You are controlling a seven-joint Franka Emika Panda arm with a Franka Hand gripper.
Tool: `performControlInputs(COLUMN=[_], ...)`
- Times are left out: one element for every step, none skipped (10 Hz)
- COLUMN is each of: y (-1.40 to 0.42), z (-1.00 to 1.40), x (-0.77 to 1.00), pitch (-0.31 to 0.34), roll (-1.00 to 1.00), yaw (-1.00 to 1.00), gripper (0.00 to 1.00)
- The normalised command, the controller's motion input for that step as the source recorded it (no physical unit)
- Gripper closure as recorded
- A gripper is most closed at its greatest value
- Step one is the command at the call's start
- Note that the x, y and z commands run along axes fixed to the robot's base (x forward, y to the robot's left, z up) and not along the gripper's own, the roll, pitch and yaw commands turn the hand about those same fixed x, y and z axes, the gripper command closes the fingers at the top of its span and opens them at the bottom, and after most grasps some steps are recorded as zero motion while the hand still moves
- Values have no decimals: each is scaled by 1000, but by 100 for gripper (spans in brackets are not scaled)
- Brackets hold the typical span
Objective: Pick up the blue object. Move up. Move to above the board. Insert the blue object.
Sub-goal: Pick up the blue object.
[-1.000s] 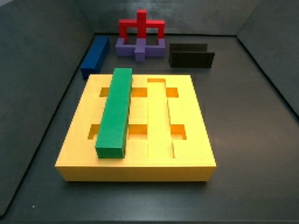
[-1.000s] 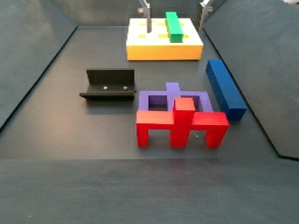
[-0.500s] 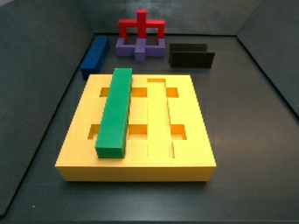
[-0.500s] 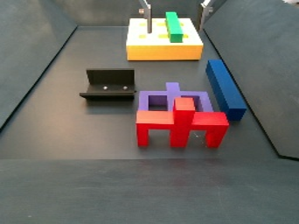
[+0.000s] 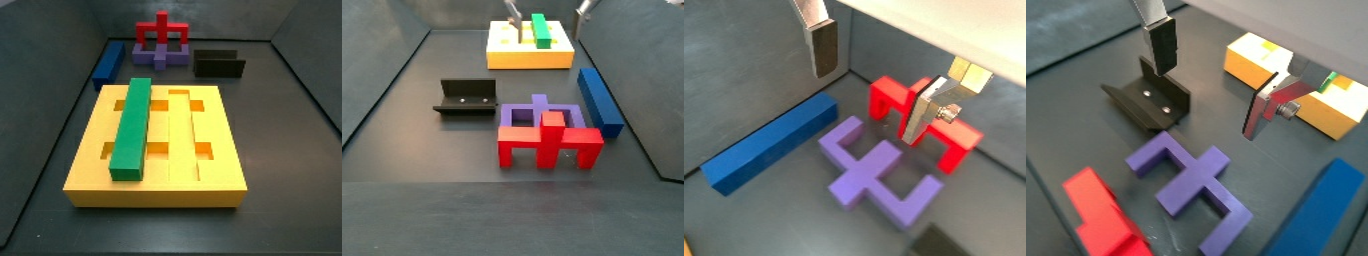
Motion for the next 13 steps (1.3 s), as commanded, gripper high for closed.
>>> performControlInputs(y=[-423,-329,-317,-211,-137,-154,-180,-149,-97,0,54,0,0], z=[-686,-817,-771,-677,-509,-354,-137,-177,-237,-369,-540,-509,-397], x=[-677,-734,-783,-834,-840,-769,-526,-477,-274,-103,0,0,-60], pitch=[-91,-106,-113,-137,-150,-140,-107,-193,-147,-90,-20,-10,0], roll=[-11,-23,0,-13,-21,-66,-43,0,41,137,120,143,160], yaw=[-83,-74,-80,-120,-114,-106,-129,-109,-94,0,0,0,0], gripper=[0,0,0,0,0,0,0,0,0,0,0,0,0])
